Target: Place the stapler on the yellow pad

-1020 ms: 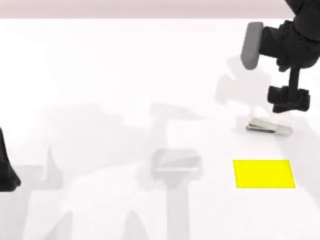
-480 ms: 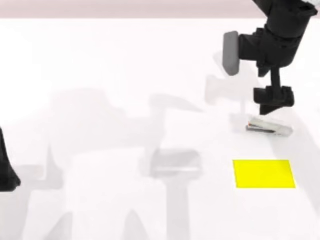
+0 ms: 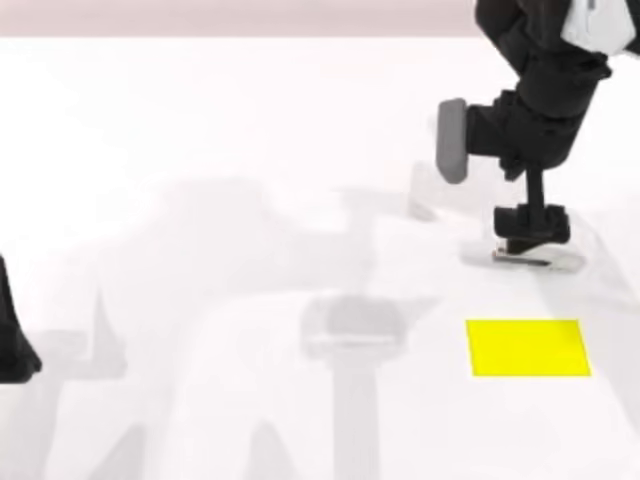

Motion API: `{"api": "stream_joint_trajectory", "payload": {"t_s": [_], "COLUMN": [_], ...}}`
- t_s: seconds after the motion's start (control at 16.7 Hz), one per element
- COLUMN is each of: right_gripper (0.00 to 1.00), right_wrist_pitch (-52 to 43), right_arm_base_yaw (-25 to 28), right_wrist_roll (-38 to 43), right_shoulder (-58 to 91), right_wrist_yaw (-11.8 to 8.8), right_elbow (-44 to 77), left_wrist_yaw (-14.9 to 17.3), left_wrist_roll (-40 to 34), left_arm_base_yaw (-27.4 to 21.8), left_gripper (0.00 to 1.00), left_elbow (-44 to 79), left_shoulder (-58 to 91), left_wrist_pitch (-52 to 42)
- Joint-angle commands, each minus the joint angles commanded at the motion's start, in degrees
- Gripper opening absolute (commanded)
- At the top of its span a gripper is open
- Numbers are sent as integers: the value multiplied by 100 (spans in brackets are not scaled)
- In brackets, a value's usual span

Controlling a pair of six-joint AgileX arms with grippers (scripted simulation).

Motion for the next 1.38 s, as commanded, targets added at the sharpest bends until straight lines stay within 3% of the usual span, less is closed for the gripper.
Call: {"api": "stream_joint_trajectory", "payload": {"t_s": [0.24, 0.54, 1.32, 1.38], "right_gripper": [100, 100, 2, 0], "right_wrist_pitch": [954, 1095, 1095, 1095], "right_arm_base_yaw": [10, 13, 13, 13], "right_wrist_roll": [12, 10, 10, 10], "right_shoulder": [189, 232, 232, 232], "right_wrist_yaw": [2, 2, 2, 2], "right_elbow": [-749, -878, -878, -878], "left_wrist_yaw": [0, 0, 0, 0], "left_wrist_roll": [0, 0, 0, 0], "left_arm_base_yaw": [0, 0, 0, 0], "left_gripper": [100, 100, 100, 100], "left_elbow": [0, 0, 0, 0], "left_shoulder": [0, 0, 0, 0], "left_wrist_pitch": [0, 0, 0, 0]}}
